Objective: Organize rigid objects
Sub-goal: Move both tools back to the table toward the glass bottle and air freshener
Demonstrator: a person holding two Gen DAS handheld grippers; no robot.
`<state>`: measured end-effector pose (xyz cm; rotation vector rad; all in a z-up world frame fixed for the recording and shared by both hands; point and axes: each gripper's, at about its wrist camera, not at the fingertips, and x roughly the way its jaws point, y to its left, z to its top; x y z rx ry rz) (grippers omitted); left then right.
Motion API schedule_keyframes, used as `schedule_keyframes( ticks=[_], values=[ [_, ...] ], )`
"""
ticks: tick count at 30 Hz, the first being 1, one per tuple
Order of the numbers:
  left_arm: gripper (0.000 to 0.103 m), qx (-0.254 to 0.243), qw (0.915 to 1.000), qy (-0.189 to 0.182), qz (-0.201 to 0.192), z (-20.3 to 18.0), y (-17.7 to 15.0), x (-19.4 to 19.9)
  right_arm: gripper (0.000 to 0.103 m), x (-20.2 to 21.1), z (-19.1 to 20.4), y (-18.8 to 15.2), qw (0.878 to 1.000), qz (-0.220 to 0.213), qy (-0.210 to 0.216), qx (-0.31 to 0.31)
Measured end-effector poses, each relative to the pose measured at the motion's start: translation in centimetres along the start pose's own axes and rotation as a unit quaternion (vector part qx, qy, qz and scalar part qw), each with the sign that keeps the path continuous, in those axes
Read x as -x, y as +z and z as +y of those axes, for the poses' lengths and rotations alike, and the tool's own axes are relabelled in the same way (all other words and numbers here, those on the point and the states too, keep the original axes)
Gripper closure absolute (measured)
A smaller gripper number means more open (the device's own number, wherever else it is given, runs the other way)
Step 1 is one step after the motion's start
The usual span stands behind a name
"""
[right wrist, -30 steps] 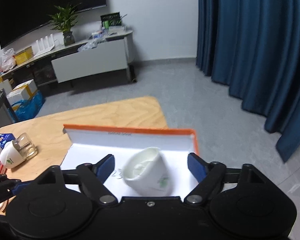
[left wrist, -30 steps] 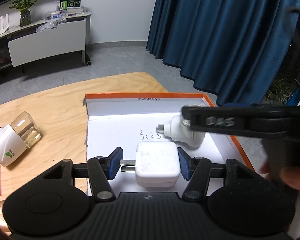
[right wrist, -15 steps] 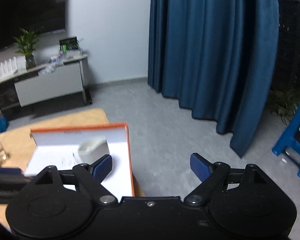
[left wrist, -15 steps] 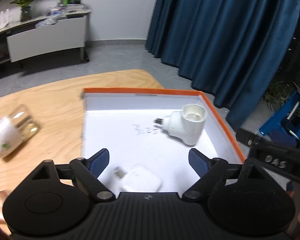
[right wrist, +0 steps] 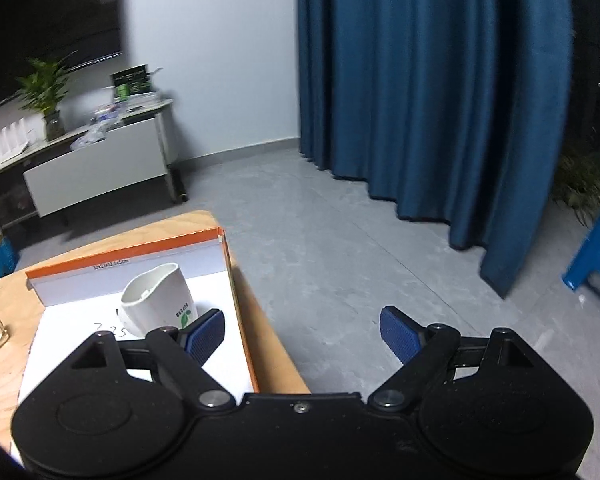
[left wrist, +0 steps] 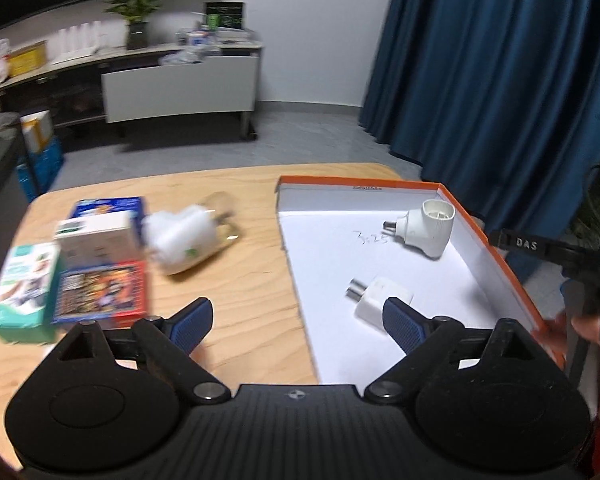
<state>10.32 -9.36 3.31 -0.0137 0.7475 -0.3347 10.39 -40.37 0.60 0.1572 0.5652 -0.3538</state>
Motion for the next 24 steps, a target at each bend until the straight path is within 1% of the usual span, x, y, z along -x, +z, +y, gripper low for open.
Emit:
schedule_keyframes(
  ticks=[2, 4, 5, 6, 8, 9, 12, 16, 21, 24],
  values=[
    [0.008, 0.009, 0.9998, 0.016, -0.003, 1.0, -0.2, 0.7, 0.003, -0.6, 1.1, 0.4, 0.999, -0.008, 0.003, 0.031],
    [0.007, 0.016, 0.9995, 0.029, -0.005, 1.9, -0.4, 1.3, 0.003, -0.2, 2.5, 0.6, 0.997, -0.030, -0.019, 0.071],
    [0.007, 0.019, 0.9992, 0.035, -0.007, 2.4, -0.6, 1.8, 0.003, 0.7, 3.3, 0.5, 0.995, -0.048, -0.028, 0.089],
    [0.006, 0.024, 0.9988, 0.041, -0.009, 3.0, -1.0, 2.3, 0.003, 1.8, 4.0, 0.4, 0.993, -0.062, -0.020, 0.100],
    [0.006, 0.031, 0.9981, 0.051, -0.013, 3.7, -1.4, 3.0, 0.003, 4.2, 5.1, -0.1, 0.990, -0.078, 0.034, 0.113],
    [0.005, 0.035, 0.9977, 0.056, -0.014, 4.1, -1.7, 3.3, 0.003, 5.4, 5.7, -0.6, 0.988, -0.078, 0.059, 0.120],
    [0.004, 0.043, 0.9964, 0.072, -0.016, 5.4, -2.6, 4.3, 0.003, 8.6, 7.8, -2.1, 0.982, -0.053, 0.118, 0.138],
    [0.004, 0.057, 0.9946, 0.086, -0.008, 7.2, -4.2, 5.6, 0.003, 11.8, 10.9, -4.4, 0.971, -0.019, 0.181, 0.152],
    [0.004, 0.067, 0.9930, 0.096, -0.001, 8.7, -6.0, 7.0, 0.003, 14.0, 14.3, -6.2, 0.958, 0.012, 0.233, 0.166],
    [0.004, 0.074, 0.9920, 0.103, 0.002, 9.5, -7.0, 7.6, 0.003, 15.0, 16.0, -7.0, 0.953, 0.022, 0.244, 0.180]
  ],
)
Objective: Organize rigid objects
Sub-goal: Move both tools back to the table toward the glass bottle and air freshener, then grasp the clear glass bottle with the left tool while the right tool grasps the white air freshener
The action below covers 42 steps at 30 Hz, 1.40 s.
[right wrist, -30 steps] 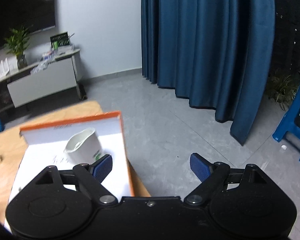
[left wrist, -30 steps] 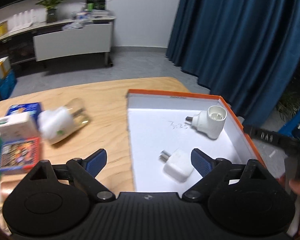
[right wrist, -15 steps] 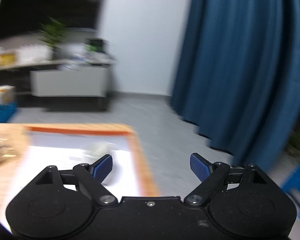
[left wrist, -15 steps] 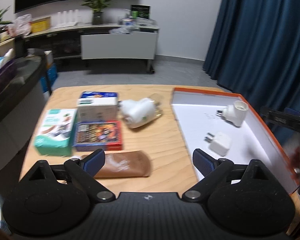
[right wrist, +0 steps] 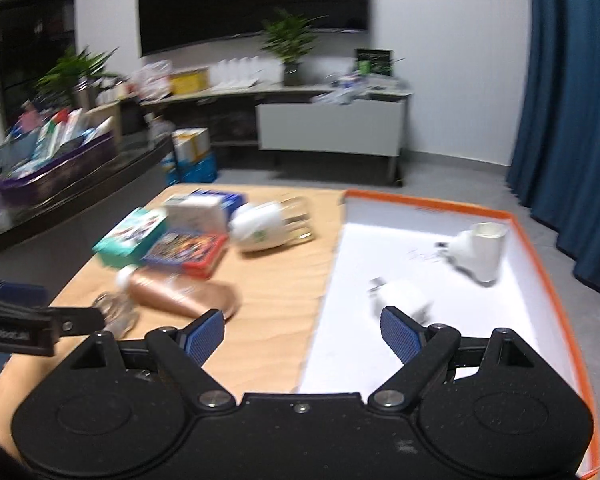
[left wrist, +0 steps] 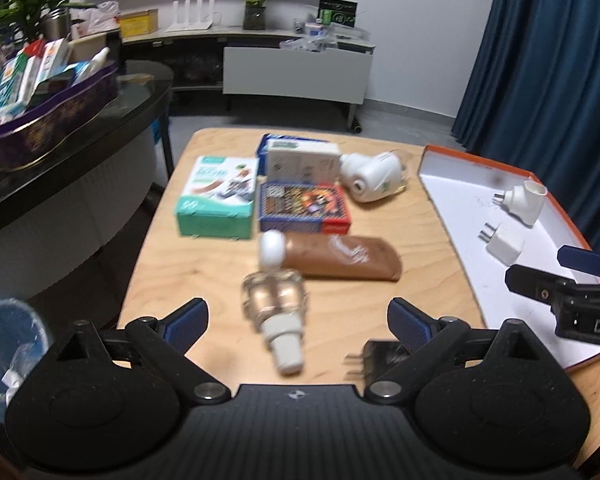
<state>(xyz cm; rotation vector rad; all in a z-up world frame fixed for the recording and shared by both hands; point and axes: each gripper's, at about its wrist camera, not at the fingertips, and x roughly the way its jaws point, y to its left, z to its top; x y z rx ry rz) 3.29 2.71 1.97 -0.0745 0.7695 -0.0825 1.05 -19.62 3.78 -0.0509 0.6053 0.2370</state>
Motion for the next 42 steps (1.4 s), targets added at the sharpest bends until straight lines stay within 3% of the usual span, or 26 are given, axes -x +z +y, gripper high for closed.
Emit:
schedule_keyframes(
  ticks=[8, 29, 42],
  values=[
    [0.004, 0.013, 0.9999, 0.009, 0.003, 1.3, -0.6, -0.7, 0.003, -0.1, 2.9, -1.0, 0.999, 0.018, 0.017, 0.020],
    [0.001, 0.007, 0.9992, 0.022, 0.031, 0.9, -0.6, -2.1, 0.003, -1.6, 5.5, -1.3, 0.997, 0.056, 0.047, 0.019],
    [0.001, 0.009, 0.9991, 0.025, 0.034, 0.8, -0.3, -3.0, 0.003, -1.9, 5.5, -1.3, 0.997, 0.059, 0.044, 0.014]
  ],
)
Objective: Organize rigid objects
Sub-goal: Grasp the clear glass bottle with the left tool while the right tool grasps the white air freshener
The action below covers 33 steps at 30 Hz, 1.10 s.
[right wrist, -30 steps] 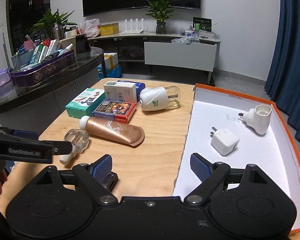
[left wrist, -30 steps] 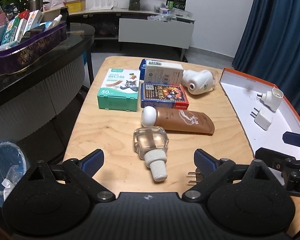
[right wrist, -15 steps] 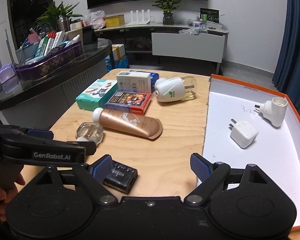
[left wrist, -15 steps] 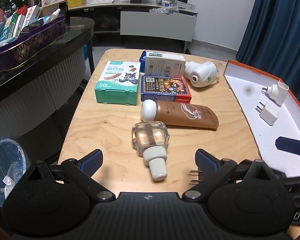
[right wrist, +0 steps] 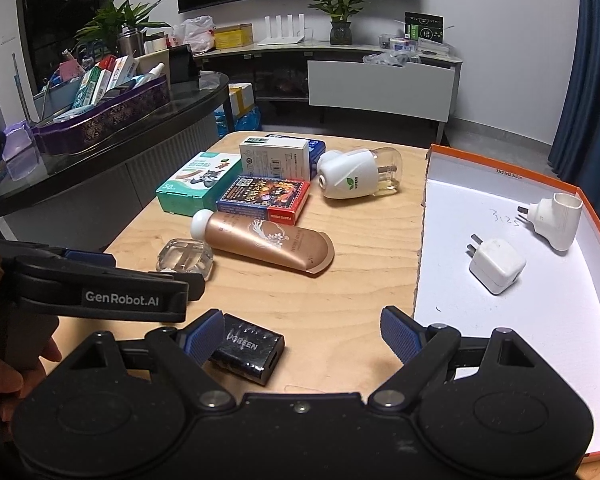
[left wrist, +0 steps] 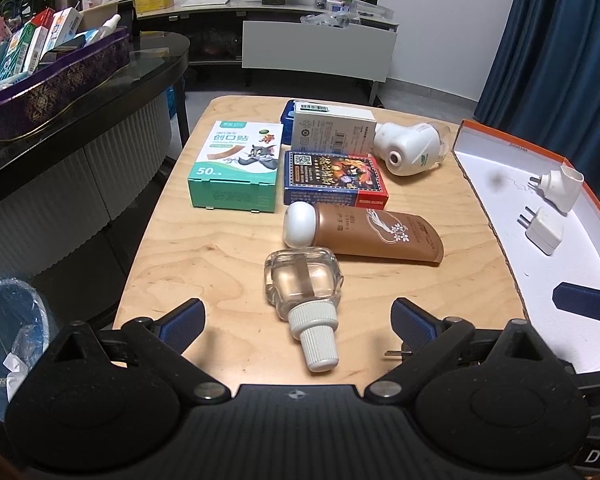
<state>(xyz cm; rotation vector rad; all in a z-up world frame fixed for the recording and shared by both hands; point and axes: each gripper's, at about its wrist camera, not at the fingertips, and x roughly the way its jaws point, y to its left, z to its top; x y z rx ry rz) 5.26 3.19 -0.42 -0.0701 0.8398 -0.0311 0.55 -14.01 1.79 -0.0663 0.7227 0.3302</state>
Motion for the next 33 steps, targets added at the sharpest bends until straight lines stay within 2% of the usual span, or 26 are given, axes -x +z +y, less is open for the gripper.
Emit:
schedule_keyframes(
  ticks=[13, 16, 17, 19, 20, 21, 28, 33],
  values=[
    [0.002, 0.008, 0.9997, 0.023, 0.002, 0.1, 1.1, -2.2, 0.003, -0.5, -0.3, -0.2, 1.000, 0.003, -0.001, -0.003],
    [0.014, 0.003, 0.9995, 0.032, 0.006, 0.0, 1.2, -3.0, 0.003, -0.7, -0.4, 0.0, 1.000, 0.003, -0.003, -0.004],
    [0.024, 0.004, 0.9994, 0.033, 0.010, 0.0, 1.2, -3.4, 0.003, -0.7, -0.5, 0.1, 1.000, 0.003, -0.004, -0.005],
    [0.035, -0.009, 0.9993, 0.035, 0.000, -0.2, 1.2, -3.4, 0.003, -0.9, -0.7, 0.3, 1.000, 0.003, -0.006, -0.007],
    [0.047, -0.017, 0.9993, 0.034, -0.004, -0.3, 1.1, -3.3, 0.003, -1.0, -0.9, 0.5, 1.000, 0.001, -0.009, -0.007],
    [0.051, -0.023, 0.9991, 0.034, -0.007, -0.4, 1.1, -3.2, 0.003, -1.2, -1.0, 0.7, 1.000, 0.000, -0.011, -0.007],
    [0.051, -0.002, 0.9999, 0.004, -0.013, 0.9, 0.8, -2.3, 0.003, -2.7, -2.5, 3.9, 1.000, -0.015, -0.016, -0.022],
    [0.051, 0.009, 0.9996, -0.011, -0.026, 1.8, 0.8, -0.9, 0.003, -5.7, -4.8, 7.5, 0.999, -0.011, -0.020, -0.045]
  ],
)
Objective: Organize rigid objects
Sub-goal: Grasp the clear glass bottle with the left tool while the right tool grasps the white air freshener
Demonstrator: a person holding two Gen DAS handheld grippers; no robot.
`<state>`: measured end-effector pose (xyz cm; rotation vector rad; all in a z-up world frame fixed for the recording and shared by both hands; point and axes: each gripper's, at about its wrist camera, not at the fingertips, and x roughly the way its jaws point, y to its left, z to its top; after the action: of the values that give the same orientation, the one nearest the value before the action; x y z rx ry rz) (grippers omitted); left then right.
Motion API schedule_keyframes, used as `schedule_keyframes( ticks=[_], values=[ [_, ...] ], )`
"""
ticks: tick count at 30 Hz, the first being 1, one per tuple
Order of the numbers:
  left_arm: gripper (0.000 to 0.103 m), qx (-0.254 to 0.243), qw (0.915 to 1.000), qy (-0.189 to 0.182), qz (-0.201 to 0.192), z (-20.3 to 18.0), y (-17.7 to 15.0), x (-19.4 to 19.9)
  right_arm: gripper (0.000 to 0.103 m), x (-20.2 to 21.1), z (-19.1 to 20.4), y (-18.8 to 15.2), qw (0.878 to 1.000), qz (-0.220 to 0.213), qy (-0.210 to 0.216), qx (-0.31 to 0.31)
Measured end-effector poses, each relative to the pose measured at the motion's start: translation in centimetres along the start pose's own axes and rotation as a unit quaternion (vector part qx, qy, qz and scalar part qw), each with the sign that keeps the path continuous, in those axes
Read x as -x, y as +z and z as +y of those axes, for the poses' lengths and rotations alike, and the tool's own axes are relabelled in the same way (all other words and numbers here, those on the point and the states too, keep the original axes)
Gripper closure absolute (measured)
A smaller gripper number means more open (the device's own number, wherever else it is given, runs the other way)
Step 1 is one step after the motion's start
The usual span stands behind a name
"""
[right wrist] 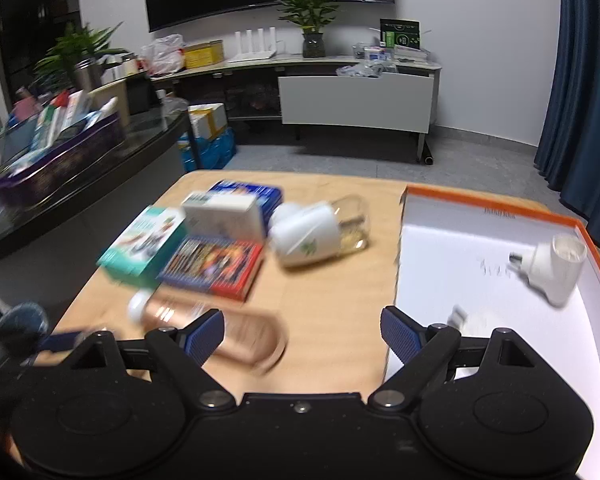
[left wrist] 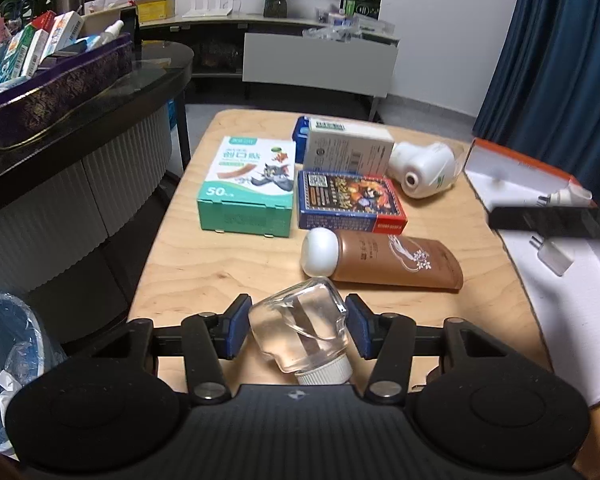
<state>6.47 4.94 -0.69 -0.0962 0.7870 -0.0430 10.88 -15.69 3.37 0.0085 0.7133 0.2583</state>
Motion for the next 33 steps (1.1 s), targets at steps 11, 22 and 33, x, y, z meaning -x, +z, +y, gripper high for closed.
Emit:
schedule_keyframes(
  ticks=[11, 22, 33],
  values=[
    [0.051, 0.015, 0.9996, -0.022, -0.002, 1.0, -0.5, -0.3, 0.003, -9.7, -4.5, 5.3, 0.962, 0.102, 0.027, -0.253],
    [0.051, 0.025, 0.9992, -0.031, -0.004, 1.7, -0.7, -1.1, 0.006, -12.4, -3.9, 6.4, 0.940, 0.099, -0.012, -0.326],
    [0.051, 0.026, 0.9986, -0.042, -0.017, 1.6, -0.9, -0.6, 0.039, -8.3, -5.5, 4.8, 0.960, 0.035, 0.051, -0.275]
  ],
)
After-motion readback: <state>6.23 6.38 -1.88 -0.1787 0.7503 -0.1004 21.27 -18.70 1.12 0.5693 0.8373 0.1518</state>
